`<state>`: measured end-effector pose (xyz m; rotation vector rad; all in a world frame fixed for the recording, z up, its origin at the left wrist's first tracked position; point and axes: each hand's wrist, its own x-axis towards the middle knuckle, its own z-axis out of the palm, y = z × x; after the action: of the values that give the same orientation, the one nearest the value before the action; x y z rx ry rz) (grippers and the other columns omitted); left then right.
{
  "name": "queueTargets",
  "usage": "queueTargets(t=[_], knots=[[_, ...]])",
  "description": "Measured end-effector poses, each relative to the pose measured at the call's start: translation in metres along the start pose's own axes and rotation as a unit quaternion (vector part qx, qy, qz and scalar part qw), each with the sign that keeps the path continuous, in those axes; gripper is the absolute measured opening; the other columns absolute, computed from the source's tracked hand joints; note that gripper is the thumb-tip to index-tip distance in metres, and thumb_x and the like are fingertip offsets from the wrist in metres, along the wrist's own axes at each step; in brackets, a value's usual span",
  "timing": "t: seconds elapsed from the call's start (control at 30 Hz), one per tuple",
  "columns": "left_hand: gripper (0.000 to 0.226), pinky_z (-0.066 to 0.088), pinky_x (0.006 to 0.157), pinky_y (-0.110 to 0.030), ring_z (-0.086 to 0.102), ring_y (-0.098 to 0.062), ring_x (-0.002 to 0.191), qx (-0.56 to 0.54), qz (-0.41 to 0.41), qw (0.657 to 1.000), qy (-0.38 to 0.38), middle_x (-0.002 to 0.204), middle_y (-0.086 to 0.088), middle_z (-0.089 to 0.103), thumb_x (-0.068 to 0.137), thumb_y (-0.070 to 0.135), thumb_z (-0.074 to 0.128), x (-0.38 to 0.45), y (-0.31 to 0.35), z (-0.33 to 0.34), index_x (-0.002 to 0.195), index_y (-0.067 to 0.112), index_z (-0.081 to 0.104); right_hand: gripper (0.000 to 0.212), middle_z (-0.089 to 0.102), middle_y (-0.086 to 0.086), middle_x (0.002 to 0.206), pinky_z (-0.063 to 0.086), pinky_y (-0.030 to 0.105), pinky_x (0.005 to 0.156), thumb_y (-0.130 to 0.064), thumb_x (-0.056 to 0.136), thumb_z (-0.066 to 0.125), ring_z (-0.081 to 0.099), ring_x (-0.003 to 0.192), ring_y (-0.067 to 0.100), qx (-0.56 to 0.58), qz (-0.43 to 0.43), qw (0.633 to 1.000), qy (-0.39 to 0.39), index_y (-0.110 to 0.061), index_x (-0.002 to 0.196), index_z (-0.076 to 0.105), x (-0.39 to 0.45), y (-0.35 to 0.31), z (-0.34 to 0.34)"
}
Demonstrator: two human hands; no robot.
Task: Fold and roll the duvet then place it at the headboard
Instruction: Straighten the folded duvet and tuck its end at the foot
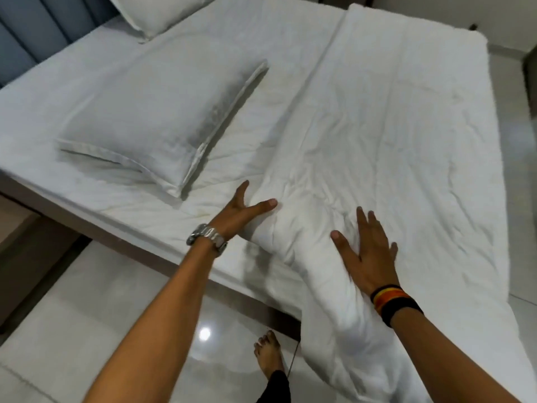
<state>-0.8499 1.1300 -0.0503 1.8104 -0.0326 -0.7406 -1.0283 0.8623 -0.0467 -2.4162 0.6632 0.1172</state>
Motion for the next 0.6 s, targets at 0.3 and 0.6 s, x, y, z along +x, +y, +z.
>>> queueTargets(t=[0.3,0.6], knots=[[0.121,0.053,0.097,-0.028,0.061,-0.021,0.124,0.254,0.27,0.927,-0.05,0.151,0.002,0.05,0.071,0.048,0.092,-0.094,0.035,0.042,0.162,0.038,0.014,0.109,0.001,-0.006,0.178,-0.01,0.058,0.128,-0.101,0.078,0.008,0.0,0.163,0.015,0.009,0.041,0.996,0.072,-0.04,0.168,0.003,-0.11,0.018,0.02],[0.114,0.047,0.093,-0.009,0.055,0.017,0.113,0.134,0.109,0.984,-0.05,0.134,0.032,0.053,0.063,0.067,0.089,-0.112,0.008,0.005,0.154,0.044,0.024,0.106,0.003,0.0,0.178,-0.008,0.058,0.128,-0.095,0.083,0.009,0.001,0.164,0.019,0.019,0.134,0.987,0.085,-0.034,0.169,0.007,-0.136,0.037,0.026]])
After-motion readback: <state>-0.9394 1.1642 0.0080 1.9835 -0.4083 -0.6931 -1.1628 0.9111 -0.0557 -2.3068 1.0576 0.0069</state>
